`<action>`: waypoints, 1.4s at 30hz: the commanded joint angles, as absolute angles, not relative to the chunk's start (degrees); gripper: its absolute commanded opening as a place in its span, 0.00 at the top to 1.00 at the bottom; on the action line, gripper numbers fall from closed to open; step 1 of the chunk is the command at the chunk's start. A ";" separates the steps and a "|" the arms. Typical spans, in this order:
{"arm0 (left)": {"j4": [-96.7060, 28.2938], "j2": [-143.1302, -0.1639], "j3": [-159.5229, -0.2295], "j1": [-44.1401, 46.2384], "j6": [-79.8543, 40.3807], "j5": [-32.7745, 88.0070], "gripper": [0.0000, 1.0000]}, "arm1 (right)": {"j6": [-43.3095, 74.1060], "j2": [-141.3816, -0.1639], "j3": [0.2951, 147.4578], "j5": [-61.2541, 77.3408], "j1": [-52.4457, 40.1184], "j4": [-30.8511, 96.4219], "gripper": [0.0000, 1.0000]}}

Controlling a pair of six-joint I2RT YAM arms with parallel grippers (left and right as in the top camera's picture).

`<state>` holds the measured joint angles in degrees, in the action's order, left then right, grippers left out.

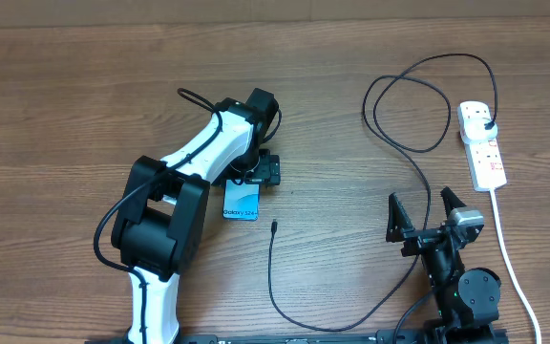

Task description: Plug charger to phone and switch on socket

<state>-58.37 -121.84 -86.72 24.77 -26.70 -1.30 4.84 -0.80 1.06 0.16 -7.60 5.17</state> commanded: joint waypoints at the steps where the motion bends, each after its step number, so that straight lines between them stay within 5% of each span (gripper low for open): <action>1: -57.56 -122.52 -86.35 25.17 -27.92 -4.01 0.00 | 4.62 -0.16 0.45 0.30 -7.70 4.84 0.00; 27: -57.08 -122.52 -86.30 25.17 -21.78 7.57 0.00 | 4.62 -0.16 0.45 0.30 -7.70 4.84 0.00; 42: -55.66 -122.52 -86.30 25.17 -20.60 2.83 0.00 | 4.60 -0.16 0.45 0.30 -7.70 4.84 0.00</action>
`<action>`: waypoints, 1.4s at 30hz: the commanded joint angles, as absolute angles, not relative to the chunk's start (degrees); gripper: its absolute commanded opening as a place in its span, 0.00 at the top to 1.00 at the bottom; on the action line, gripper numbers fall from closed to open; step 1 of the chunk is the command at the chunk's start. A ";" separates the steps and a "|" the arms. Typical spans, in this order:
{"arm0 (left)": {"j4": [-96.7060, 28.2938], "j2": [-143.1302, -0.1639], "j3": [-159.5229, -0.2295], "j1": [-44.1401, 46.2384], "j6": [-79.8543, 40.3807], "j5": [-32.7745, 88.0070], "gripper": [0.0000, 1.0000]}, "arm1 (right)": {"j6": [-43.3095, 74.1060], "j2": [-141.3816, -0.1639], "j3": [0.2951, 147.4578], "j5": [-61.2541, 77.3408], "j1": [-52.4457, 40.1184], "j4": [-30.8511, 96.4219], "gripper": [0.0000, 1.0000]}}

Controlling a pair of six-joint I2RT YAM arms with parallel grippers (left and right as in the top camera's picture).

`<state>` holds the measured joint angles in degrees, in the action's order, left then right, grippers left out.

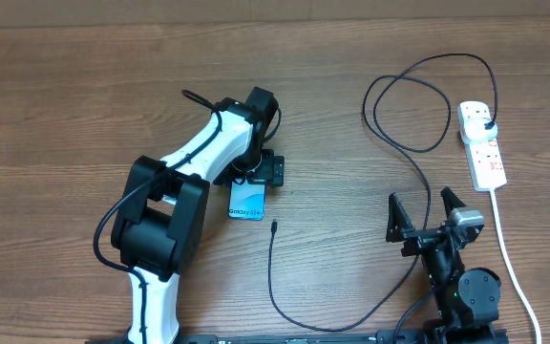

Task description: Plug charger to phone and switch on socket

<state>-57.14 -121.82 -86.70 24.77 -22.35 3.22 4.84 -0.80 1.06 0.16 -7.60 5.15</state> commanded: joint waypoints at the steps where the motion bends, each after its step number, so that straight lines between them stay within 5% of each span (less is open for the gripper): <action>1: -55.57 -122.52 -86.30 25.17 -20.60 2.50 0.00 | 4.60 -0.16 0.45 0.30 -7.70 4.84 0.00; 30: -54.85 -122.52 -86.28 25.23 -21.43 -0.40 0.00 | 4.60 -0.16 0.45 0.30 -7.70 4.84 0.00; 37: -56.16 -122.52 -85.95 25.74 -21.47 -0.38 0.11 | 4.62 -0.16 0.45 0.30 -7.70 4.84 0.00; 42: -55.20 -122.52 -85.06 26.55 -21.50 -0.40 0.09 | 4.62 -0.16 0.45 0.30 -7.70 4.84 0.00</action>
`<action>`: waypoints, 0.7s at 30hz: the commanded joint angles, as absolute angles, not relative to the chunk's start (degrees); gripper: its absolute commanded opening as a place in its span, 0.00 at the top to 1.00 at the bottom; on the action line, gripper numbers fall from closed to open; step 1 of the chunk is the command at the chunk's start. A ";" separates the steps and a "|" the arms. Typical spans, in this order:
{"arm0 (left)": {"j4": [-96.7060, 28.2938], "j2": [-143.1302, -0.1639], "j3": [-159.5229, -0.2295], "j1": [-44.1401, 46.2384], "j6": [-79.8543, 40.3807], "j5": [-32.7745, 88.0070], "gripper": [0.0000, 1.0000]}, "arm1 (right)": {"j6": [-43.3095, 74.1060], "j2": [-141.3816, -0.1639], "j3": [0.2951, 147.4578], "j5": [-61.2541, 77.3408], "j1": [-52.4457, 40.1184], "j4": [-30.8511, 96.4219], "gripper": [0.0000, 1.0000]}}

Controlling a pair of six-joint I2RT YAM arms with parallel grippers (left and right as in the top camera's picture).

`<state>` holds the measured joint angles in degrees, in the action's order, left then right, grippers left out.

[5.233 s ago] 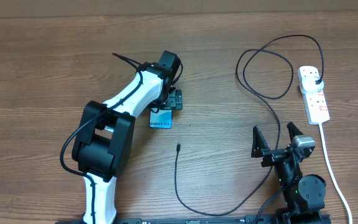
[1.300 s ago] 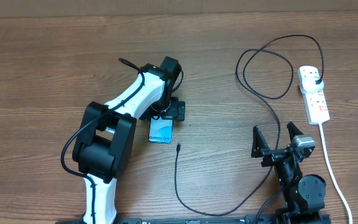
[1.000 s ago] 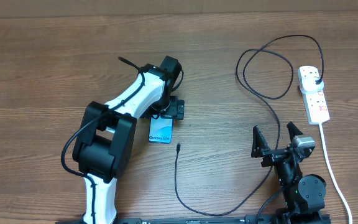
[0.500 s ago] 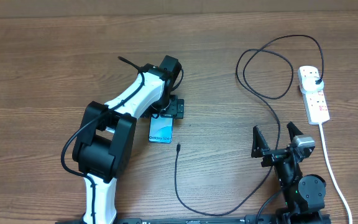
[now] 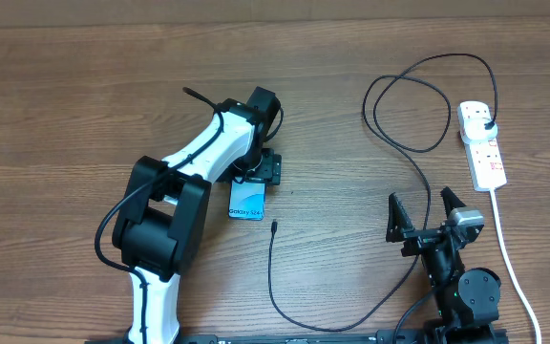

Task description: Plug charger to phone and switch on socket

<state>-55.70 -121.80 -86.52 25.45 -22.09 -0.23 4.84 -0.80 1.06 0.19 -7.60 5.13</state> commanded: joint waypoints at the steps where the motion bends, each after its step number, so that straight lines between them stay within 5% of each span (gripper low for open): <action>1: -54.94 -122.52 -84.86 26.68 -21.67 -0.43 0.08 | 4.62 -0.16 0.45 0.30 -7.70 4.84 0.00; 8: -52.31 -122.52 -83.02 27.03 -21.89 -0.60 0.01 | 4.62 -0.16 0.45 0.30 -7.70 4.84 0.00; 15: -51.70 -122.52 -82.65 27.03 -21.89 -0.62 0.08 | 4.62 -0.16 0.45 0.30 -7.70 4.84 0.00; 21: -51.88 -122.52 -82.65 27.03 -21.80 -0.43 0.00 | 4.62 -0.16 0.45 0.30 -7.70 4.84 0.00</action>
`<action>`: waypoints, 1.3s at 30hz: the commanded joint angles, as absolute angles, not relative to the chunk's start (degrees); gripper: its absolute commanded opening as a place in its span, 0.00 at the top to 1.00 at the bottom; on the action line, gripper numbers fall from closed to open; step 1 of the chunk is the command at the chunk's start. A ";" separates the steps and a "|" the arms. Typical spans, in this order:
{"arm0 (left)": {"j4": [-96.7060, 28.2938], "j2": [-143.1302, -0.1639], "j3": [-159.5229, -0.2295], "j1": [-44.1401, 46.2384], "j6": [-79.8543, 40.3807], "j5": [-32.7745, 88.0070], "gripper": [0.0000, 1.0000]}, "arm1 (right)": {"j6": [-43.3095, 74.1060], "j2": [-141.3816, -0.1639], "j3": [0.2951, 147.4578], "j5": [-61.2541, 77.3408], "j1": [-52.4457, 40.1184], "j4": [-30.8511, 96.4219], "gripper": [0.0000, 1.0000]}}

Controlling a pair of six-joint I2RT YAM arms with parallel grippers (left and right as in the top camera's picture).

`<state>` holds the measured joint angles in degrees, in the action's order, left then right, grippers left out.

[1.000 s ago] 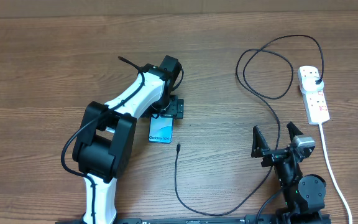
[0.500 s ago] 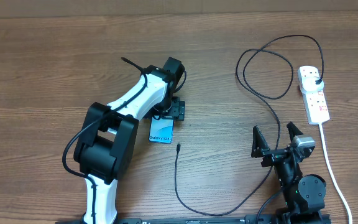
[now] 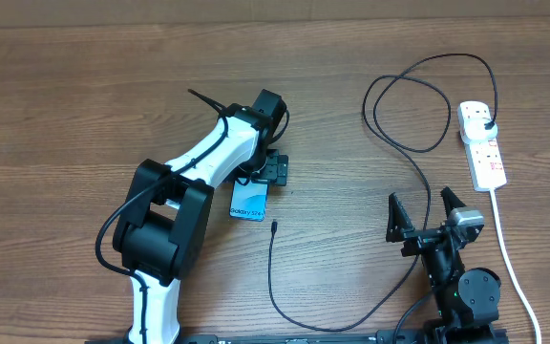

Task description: Plug charger to phone and switch on socket

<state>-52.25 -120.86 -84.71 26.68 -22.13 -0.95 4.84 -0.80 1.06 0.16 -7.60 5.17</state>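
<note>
The phone [image 3: 249, 203], blue with white lettering, lies flat on the wooden table left of centre. Its far end sits under my left gripper [image 3: 266, 178], which looks shut on it; the jaws are mostly hidden by the wrist. The black charger cable's [image 3: 418, 158] free plug tip [image 3: 273, 226] rests on the table just below and right of the phone. The cable loops back to the white power strip [image 3: 482, 145] at the far right, where a plug is seated. My right gripper [image 3: 426, 212] stands open near the front right, holding nothing.
The power strip's white lead [image 3: 504, 248] runs down the right edge past the right arm's base. The black cable curves along the front of the table [image 3: 294, 320] and loops at the back right. The left arm's white link [image 3: 203, 153] crosses the table's left middle.
My left gripper and wrist have shifted slightly to the right, and the phone has moved a little right with them. The cable tip and the right arm are unchanged.
The left gripper was on the far end of the phone, which lay tilted at left of centre. The phone then stood straighter and further right, and by now it sits closer to the cable tip. The right gripper has stayed open in place.
</note>
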 commanded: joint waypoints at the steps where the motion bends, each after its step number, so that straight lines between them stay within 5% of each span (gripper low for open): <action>1: -52.01 -122.52 -82.65 27.03 -21.80 -0.43 0.01 | 4.62 -0.16 0.45 0.30 -7.70 4.84 0.00; 5: -51.92 -122.54 -82.65 27.03 -21.82 -0.45 0.01 | 4.62 -0.16 0.45 0.30 -7.70 4.84 0.00; 9: -51.79 -122.52 -82.65 27.03 -21.85 -0.43 0.17 | 4.62 -0.16 0.45 0.30 -7.70 4.84 0.00; 11: -51.86 -122.50 -82.65 27.03 -21.82 -0.45 0.34 | 4.62 -0.16 0.45 0.30 -7.70 4.84 0.00; 15: -52.07 -122.37 -82.98 27.00 -21.85 -0.45 0.44 | 4.62 -0.16 0.45 0.30 -7.70 4.84 0.00; 25: -65.12 -121.99 -95.33 25.41 -19.42 2.07 0.42 | 4.62 -0.16 0.45 0.30 -7.70 4.84 0.00; 39: -75.53 -122.02 -103.88 19.00 -2.90 46.11 0.43 | 4.62 -0.16 0.45 0.30 -7.70 4.84 0.00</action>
